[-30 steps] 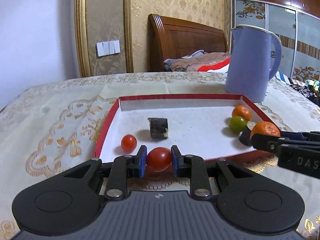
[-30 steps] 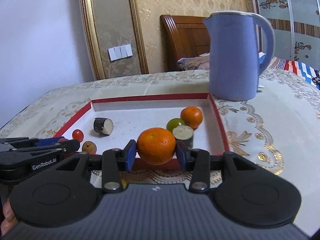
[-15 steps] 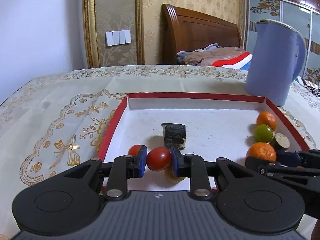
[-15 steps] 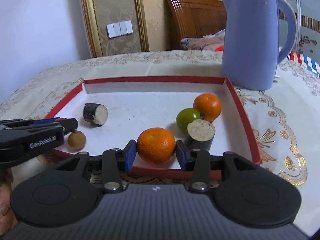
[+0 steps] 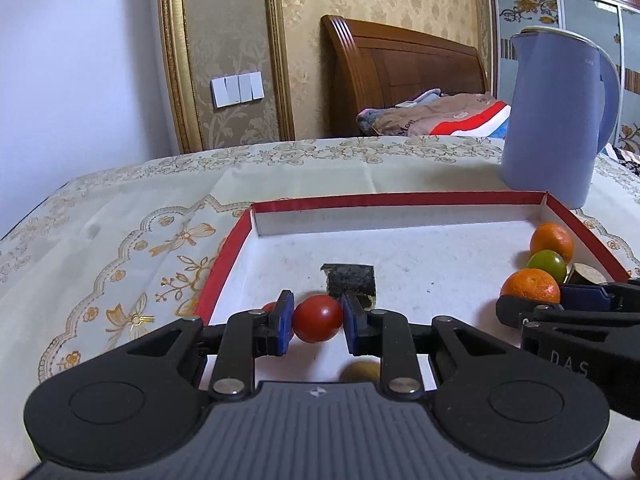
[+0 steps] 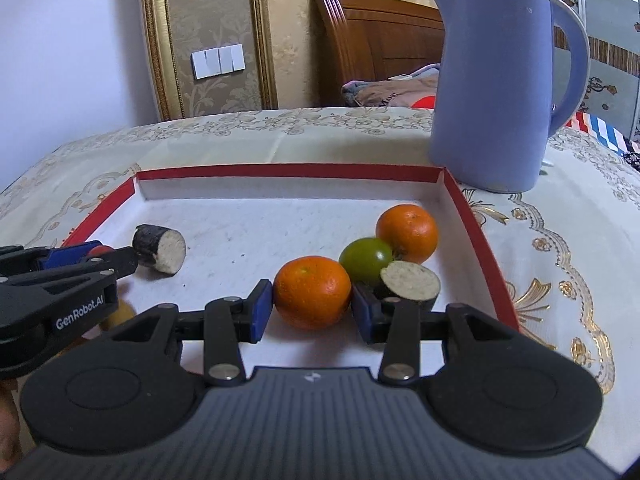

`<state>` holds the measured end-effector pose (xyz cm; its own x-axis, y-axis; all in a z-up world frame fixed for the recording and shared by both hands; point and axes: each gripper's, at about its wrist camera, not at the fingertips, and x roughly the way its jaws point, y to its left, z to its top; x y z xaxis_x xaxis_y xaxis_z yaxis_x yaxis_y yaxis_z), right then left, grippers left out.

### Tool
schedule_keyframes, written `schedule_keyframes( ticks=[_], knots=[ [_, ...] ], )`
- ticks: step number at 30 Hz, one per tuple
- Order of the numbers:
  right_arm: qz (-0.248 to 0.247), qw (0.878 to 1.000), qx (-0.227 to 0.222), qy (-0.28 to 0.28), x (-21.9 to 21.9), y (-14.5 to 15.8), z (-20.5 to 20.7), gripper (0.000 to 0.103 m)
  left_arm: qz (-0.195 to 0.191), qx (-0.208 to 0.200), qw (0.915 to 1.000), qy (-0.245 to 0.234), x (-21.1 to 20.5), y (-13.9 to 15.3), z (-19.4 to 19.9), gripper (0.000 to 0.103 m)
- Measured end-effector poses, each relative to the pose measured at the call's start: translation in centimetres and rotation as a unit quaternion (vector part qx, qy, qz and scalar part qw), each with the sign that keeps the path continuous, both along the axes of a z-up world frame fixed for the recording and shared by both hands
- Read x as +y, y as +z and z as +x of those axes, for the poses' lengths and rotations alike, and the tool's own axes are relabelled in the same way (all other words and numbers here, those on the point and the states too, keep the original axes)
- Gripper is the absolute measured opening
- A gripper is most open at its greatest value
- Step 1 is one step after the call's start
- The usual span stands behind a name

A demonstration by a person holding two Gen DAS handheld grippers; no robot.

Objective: Organize fruits
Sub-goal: 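Carry the cherry tomato and orange with both grippers into the red tray, then open both grippers to release the cherry tomato and orange in the tray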

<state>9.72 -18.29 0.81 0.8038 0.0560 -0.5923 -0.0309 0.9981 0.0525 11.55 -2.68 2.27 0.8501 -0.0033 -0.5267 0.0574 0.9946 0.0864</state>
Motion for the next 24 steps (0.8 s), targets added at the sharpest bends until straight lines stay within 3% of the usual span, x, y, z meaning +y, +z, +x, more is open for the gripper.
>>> schedule_keyframes(
  ticks=[22, 24],
  knots=[
    [0.003, 1.0, -0.001, -0.016, -0.27, -0.27, 0.56, 0.041, 0.002, -0.015, 0.9999, 0.006, 0.2, -0.37, 0.06, 0.026],
    [0.007, 1.0, 0.001, -0.017, -0.38, -0.36, 0.57, 0.041, 0.001, -0.017, 0.9998, 0.008, 0.27, -0.36, -0.04, 0.03]
  ],
)
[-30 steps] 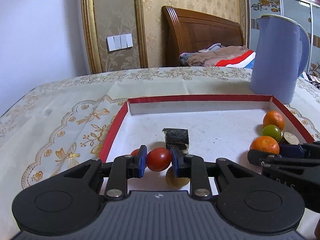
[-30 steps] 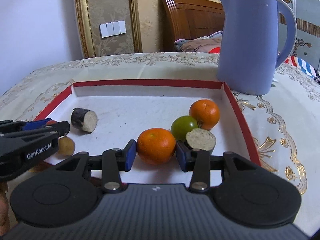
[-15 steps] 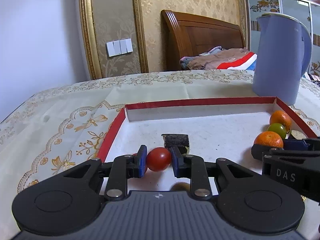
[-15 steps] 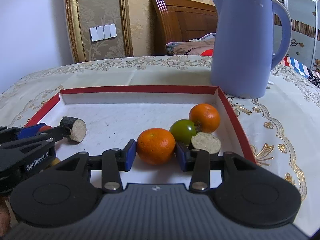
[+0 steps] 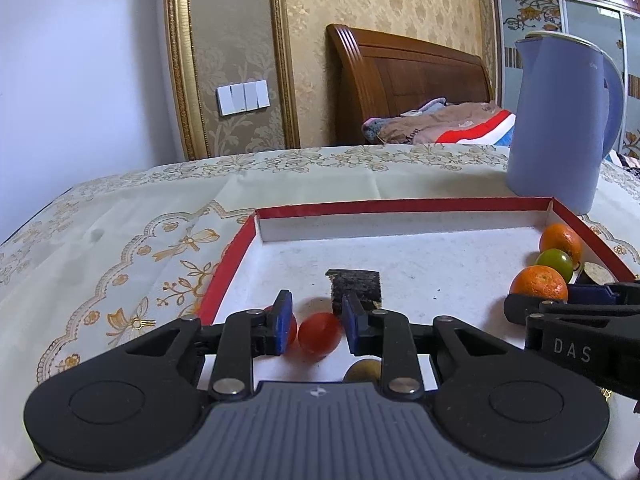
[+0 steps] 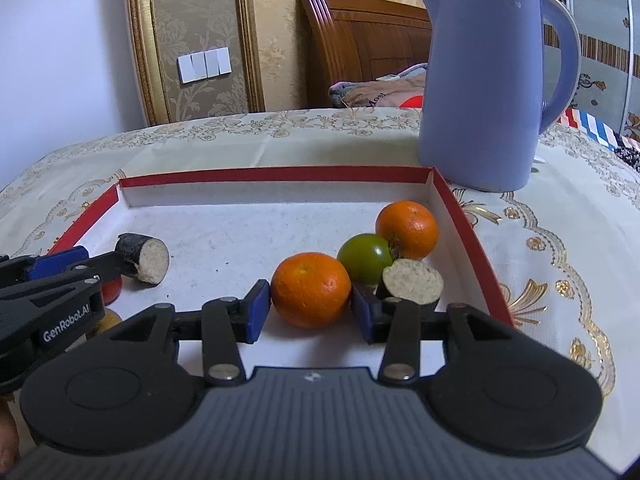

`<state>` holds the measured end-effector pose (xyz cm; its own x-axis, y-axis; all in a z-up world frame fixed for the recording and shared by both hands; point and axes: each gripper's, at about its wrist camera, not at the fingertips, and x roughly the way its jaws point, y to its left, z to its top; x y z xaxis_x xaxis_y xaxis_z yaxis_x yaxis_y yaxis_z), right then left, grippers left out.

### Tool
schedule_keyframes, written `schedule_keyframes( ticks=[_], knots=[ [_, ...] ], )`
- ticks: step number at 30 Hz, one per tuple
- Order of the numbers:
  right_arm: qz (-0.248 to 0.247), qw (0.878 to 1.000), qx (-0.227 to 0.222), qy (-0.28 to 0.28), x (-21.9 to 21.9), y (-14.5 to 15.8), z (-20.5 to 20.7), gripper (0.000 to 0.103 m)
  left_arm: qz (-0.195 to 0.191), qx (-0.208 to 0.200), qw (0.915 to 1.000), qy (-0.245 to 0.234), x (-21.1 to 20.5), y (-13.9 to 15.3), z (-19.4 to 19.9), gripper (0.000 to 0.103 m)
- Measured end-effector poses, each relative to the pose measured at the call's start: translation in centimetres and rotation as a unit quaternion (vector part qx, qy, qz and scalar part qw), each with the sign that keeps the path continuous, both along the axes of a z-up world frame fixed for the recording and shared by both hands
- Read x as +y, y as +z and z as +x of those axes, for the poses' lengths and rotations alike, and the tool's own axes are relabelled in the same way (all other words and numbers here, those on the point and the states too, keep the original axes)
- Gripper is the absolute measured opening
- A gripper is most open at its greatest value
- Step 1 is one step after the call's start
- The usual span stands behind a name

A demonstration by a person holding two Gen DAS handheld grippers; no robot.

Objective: Organize fruits
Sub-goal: 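Open both grippers to release the cherry tomato and orange in the tray, then lift both grippers out of the tray toward the fruits on the cloth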

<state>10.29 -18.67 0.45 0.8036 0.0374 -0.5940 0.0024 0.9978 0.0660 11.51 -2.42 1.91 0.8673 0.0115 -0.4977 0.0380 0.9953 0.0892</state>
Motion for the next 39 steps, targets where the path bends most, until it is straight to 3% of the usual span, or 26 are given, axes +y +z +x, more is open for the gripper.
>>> schedule_keyframes(
  ticks=[1, 3, 5, 15, 19, 26, 30, 39],
  knots=[
    [0.001, 1.0, 0.001, 0.0, 0.0, 0.0, 0.0, 0.041, -0.001, 0.0, 1.0, 0.0, 0.0, 0.0, 0.0, 0.034],
    [0.001, 1.0, 0.002, 0.0, 0.0, 0.0, 0.0, 0.041, 0.005, -0.001, 1.0, 0.004, -0.2, 0.0, 0.0, 0.056],
    [-0.001, 1.0, 0.001, 0.0, 0.0, 0.0, 0.0, 0.041, 0.011, 0.001, 0.9999, 0.014, -0.2, -0.2, 0.1, 0.061],
    [0.005, 1.0, -0.008, -0.008, -0.2, 0.1, -0.3, 0.051, 0.012, 0.001, 0.9998, 0.017, -0.1, -0.3, 0.0, 0.068],
    [0.009, 1.0, -0.014, -0.011, -0.5, 0.2, -0.4, 0.061, 0.006, 0.0, 0.9999, 0.015, 0.1, -0.3, -0.1, 0.068],
    [0.01, 1.0, -0.021, -0.017, -0.5, 0.2, -0.8, 0.068, 0.0, -0.001, 1.0, 0.002, 0.0, -0.2, -0.6, 0.068],
    [0.012, 0.999, -0.027, -0.021, -0.7, 0.3, -1.2, 0.078, -0.009, 0.003, 0.9999, 0.005, 0.4, -0.1, -0.6, 0.074],
    [0.022, 0.998, -0.052, -0.016, -1.2, 1.0, -3.2, 0.079, -0.038, 0.004, 0.9992, 0.008, 1.6, 0.1, -2.5, 0.074]
  ],
)
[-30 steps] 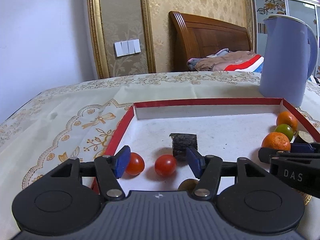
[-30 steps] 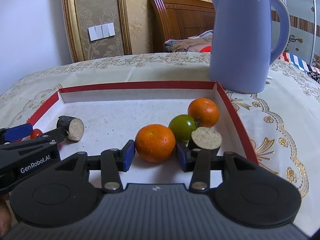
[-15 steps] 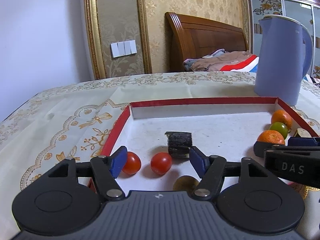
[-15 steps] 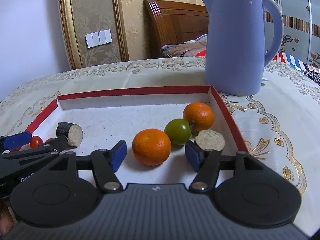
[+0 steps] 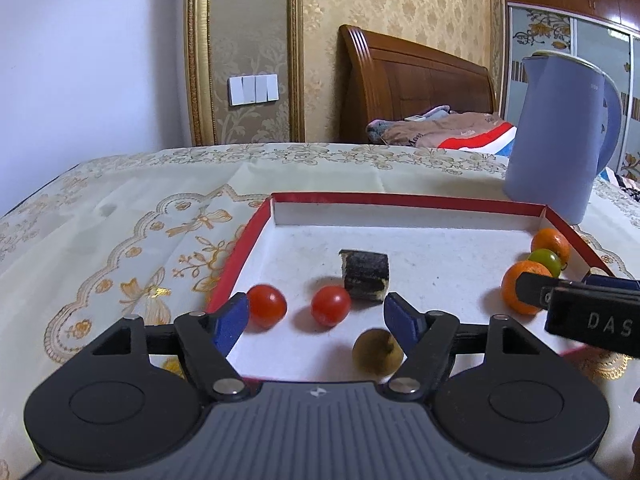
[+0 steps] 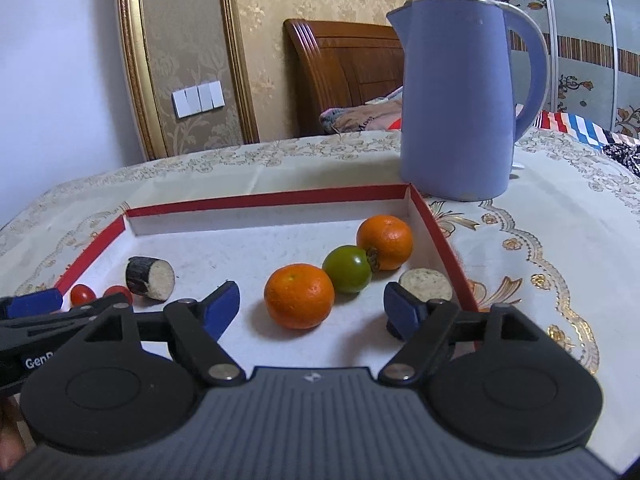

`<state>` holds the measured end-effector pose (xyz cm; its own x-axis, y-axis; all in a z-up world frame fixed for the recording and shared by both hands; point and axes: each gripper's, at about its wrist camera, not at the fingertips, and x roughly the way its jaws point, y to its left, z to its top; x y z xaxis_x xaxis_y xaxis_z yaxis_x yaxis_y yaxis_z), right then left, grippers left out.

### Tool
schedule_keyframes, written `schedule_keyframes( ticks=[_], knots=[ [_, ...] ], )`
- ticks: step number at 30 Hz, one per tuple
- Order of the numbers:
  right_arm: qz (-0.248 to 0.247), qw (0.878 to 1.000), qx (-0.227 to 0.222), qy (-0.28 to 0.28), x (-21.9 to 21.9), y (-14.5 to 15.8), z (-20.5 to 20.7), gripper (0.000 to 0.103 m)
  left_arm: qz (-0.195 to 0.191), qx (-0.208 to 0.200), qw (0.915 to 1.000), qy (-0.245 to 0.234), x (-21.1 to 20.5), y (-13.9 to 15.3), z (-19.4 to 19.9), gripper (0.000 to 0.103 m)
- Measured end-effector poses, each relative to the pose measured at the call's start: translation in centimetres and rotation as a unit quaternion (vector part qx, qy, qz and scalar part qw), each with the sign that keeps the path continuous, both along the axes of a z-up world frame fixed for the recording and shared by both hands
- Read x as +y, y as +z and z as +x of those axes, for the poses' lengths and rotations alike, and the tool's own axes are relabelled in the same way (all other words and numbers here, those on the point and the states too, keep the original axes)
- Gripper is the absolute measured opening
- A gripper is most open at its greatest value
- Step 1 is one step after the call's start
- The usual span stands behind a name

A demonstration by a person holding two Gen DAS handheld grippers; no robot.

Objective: Organize fruits
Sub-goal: 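Lift both grippers out of the tray toward the fruits on the cloth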

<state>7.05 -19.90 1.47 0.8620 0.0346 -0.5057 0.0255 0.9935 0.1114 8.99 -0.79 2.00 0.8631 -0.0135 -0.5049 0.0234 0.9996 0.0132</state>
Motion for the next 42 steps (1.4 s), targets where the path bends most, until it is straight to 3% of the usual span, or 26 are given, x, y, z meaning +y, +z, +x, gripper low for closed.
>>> schedule_keyframes(
  ticks=[9, 28, 32, 42],
  knots=[
    [0.002, 1.0, -0.014, -0.001, -0.2, 0.1, -2.1, 0.084, 0.02, -0.018, 0.9996, -0.01, -0.4, 0.0, -2.4, 0.075],
    [0.008, 1.0, -0.014, -0.002, -0.5, 0.0, -3.5, 0.087, -0.006, -0.014, 0.9998, -0.01, 0.5, 0.3, -3.6, 0.075],
    [0.005, 1.0, -0.016, -0.003, -0.5, 0.0, -3.7, 0.088, 0.025, -0.029, 0.9992, -0.014, -0.4, 0.2, -4.5, 0.077],
    [0.004, 1.0, -0.02, -0.005, -0.8, 0.1, -4.7, 0.089, 0.01, -0.006, 0.9993, -0.036, 0.1, -0.2, -5.8, 0.079]
  ],
)
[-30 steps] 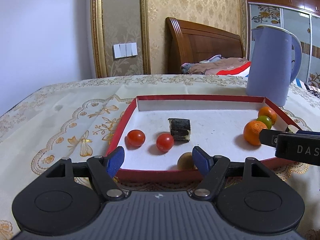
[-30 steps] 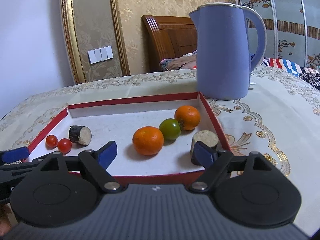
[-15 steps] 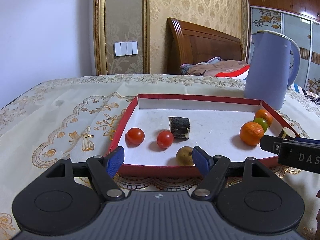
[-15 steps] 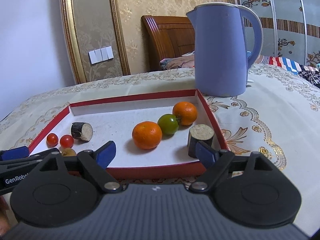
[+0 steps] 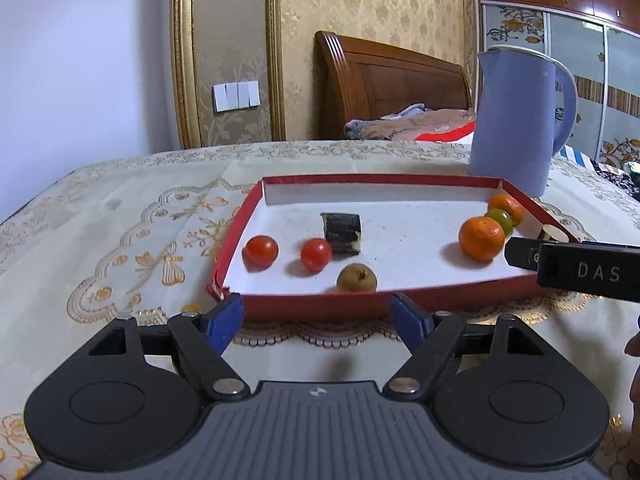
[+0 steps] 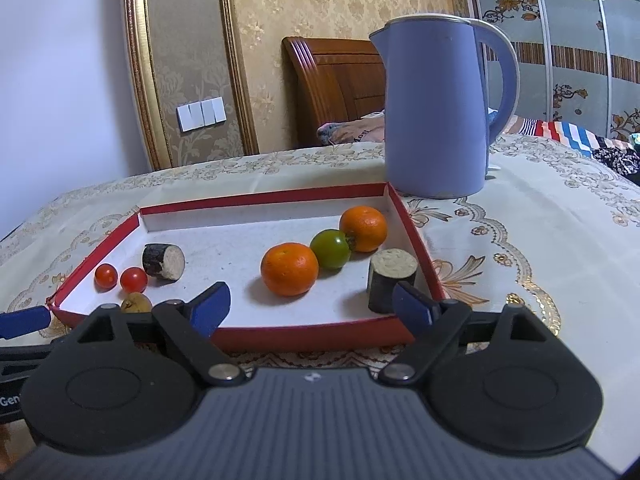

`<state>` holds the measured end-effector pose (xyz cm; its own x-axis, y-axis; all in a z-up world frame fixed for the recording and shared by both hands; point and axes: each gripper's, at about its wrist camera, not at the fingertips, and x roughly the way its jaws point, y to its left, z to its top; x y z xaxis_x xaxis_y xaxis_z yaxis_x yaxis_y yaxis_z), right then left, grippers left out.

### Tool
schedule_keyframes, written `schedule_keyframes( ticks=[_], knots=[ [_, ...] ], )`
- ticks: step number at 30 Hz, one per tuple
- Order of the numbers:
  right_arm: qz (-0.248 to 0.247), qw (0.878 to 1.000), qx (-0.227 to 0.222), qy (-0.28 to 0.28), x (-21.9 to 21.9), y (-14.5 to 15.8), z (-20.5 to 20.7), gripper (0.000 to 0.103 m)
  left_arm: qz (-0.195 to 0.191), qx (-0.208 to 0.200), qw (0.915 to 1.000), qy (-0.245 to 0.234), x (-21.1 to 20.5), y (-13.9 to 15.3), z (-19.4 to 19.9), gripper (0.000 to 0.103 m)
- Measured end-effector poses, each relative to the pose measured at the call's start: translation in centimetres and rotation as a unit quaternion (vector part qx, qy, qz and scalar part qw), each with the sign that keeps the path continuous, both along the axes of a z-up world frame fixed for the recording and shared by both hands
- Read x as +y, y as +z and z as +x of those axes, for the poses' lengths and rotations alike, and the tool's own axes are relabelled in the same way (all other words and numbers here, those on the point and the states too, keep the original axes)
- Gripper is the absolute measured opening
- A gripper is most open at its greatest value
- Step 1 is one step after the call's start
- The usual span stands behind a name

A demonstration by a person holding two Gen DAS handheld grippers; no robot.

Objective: Organize fruits
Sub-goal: 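Lift both grippers out of the tray toward the fruits on the cloth, then lower the left gripper onto the green lime and close it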

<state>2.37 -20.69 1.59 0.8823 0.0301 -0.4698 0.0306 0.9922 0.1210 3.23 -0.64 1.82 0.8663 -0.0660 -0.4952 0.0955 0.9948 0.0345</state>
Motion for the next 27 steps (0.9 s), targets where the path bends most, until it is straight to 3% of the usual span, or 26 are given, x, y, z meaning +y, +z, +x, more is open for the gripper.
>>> schedule_keyframes(
  ticks=[4, 11, 17, 27],
  knots=[
    [0.018, 1.0, 0.011, 0.002, -0.6, -0.2, -0.6, 0.09, -0.004, 0.005, 1.0, -0.007, 0.4, -0.1, -0.8, 0.079],
    [0.042, 0.999, 0.027, 0.005, -1.6, -0.6, -2.2, 0.09, -0.027, 0.057, 0.9978, -0.023, 1.6, -1.1, -2.7, 0.079],
    [0.034, 0.999, 0.03, 0.025, -1.4, -1.0, -3.9, 0.091, -0.046, 0.042, 0.9978, -0.022, 2.8, -0.8, -5.2, 0.079],
    [0.038, 0.999, 0.034, 0.018, -2.4, -0.5, -4.7, 0.091, -0.002, 0.016, 0.9986, -0.05, 0.1, 3.2, -5.4, 0.079]
  ],
)
